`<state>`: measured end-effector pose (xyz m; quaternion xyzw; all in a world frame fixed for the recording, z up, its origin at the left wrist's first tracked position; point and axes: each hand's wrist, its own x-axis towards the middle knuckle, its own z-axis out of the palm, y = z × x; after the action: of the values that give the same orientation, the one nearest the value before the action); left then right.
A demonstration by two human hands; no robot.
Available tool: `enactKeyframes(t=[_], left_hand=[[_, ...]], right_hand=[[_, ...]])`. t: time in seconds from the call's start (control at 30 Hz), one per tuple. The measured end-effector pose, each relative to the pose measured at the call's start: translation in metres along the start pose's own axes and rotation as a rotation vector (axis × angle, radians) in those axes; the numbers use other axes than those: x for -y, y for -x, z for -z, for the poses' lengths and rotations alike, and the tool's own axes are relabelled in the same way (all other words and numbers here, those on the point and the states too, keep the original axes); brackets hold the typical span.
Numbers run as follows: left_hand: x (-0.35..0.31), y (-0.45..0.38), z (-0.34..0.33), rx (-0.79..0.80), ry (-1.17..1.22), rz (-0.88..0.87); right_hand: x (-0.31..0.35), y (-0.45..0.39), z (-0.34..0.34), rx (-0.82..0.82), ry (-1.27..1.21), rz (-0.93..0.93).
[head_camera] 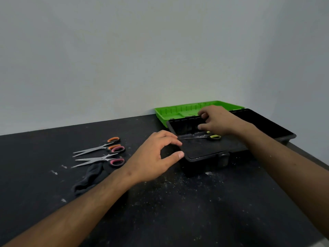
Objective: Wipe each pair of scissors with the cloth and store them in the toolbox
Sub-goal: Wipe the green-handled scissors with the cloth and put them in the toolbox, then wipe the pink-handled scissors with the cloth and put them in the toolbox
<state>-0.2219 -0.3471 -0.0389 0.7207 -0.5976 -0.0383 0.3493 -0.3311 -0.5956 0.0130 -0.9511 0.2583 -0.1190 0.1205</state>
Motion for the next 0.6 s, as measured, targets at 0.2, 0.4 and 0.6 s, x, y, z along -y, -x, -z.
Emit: enactKeyframes(t=[0.2,0.4,0.6], left_hand=[[0.024,0.040,0.054,-0.056,-0.044,0.152],[0.083,0.096,0.103,-0.098,-0.142,0.423],[0.107,0.110,0.112,-0.127,-0.127,0.475]], right_hand=[[0.118,0.020,-0.014,-0.004,-0.252,0.276],[0.204,0.030,-0.078,0.242,-0.259,0.449],[0.224,0.058,-0.135,0.353,-0.306,0.506]])
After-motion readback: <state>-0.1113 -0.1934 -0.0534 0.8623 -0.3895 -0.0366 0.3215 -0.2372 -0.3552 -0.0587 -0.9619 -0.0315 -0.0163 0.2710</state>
